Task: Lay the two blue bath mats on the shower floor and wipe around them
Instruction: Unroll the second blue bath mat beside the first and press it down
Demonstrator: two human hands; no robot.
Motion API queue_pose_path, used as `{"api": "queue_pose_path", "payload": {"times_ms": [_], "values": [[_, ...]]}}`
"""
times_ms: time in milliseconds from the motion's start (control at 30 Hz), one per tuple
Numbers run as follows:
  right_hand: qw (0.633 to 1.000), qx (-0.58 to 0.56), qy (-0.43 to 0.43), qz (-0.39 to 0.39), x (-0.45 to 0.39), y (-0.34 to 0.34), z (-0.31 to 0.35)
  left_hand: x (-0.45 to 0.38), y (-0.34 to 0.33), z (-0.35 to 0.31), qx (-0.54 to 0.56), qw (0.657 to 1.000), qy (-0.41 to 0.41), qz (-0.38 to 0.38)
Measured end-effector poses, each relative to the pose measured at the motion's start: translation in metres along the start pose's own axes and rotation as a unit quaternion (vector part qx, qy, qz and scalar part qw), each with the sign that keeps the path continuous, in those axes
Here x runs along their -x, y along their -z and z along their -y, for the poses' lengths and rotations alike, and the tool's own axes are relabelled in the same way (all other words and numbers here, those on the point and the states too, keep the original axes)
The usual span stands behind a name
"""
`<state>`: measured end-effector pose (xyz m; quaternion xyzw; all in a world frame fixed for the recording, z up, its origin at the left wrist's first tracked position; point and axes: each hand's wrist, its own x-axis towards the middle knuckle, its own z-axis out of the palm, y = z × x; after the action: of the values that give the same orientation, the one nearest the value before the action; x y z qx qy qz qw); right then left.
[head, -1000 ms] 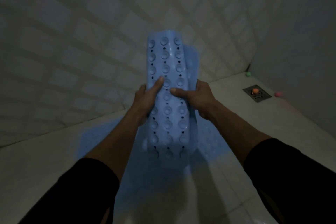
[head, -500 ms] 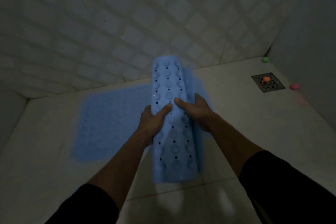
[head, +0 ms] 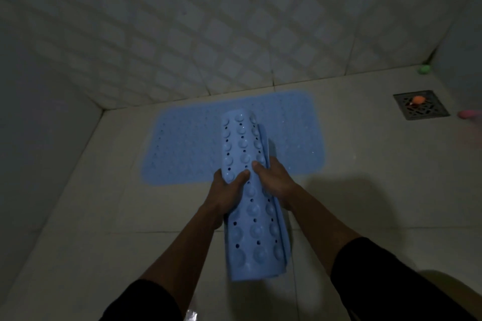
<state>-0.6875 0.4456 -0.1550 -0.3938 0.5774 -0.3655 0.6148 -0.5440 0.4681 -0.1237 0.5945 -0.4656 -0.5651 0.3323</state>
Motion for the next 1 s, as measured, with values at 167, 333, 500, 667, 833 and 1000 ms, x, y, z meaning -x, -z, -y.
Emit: {"api": "queue_pose_path", "payload": {"times_ms": [167,333,500,667,833,1000], "values": [[0.997,0.046,-0.003,-0.066,-0.004,0.000,-0.056,0.007,-0.004,0.029,0.004,0.999,-0.046,0.027],[0.986,0.095,-0.039,-0.128,0.027,-0.002,-0.072,0.017,-0.014,0.061,0.009,0.995,-0.076,0.060],[0.975,0.119,-0.053,-0.182,0.051,0.006,-0.081,0.018,-0.034,0.089,0.023,0.994,-0.058,0.089],[0.969,0.146,-0.051,-0.191,0.068,0.030,-0.088,0.015,-0.071,0.119,0.060,0.994,-0.020,0.088],[0.973,0.133,-0.053,-0.184,0.068,0.061,-0.112,0.008,-0.105,0.143,0.033,0.997,-0.012,0.062],[0.976,0.109,-0.039,-0.182,0.062,0.079,-0.133,0.010,-0.121,0.140,-0.013,0.998,-0.054,0.031]]}}
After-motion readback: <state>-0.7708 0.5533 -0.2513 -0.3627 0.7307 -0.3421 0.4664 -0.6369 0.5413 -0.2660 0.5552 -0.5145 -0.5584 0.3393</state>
